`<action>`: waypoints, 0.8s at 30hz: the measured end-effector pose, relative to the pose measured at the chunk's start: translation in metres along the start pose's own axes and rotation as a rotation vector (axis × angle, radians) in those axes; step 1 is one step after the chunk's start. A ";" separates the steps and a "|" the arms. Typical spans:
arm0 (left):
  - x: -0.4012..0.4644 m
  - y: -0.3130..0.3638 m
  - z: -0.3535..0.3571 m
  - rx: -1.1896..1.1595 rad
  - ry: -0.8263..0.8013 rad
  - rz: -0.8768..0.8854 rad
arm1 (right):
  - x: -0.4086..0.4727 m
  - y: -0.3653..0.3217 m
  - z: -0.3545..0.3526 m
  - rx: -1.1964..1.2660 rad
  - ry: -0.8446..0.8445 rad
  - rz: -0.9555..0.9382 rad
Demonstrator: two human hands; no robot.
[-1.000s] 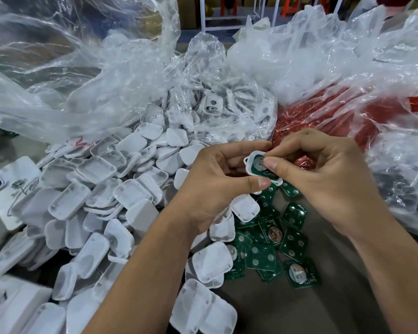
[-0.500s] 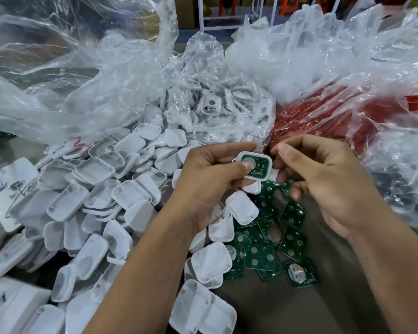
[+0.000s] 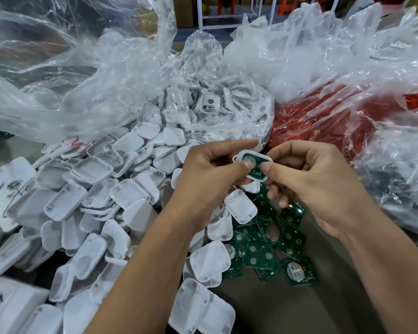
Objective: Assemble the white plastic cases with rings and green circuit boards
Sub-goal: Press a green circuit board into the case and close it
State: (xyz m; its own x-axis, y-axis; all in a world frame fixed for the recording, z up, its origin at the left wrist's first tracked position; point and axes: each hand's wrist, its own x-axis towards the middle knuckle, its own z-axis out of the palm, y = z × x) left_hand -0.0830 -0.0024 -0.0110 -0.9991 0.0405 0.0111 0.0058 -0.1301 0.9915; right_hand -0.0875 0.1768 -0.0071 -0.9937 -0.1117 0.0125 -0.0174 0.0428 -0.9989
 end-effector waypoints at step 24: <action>0.001 -0.003 0.006 -0.008 0.202 0.071 | -0.003 0.004 0.013 0.056 0.058 -0.025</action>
State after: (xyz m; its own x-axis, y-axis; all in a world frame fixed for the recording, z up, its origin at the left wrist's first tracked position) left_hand -0.0835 0.0045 -0.0134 -0.9842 -0.1686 0.0538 0.0769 -0.1337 0.9880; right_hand -0.0832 0.1640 -0.0120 -0.9978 -0.0543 0.0382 -0.0375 -0.0150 -0.9992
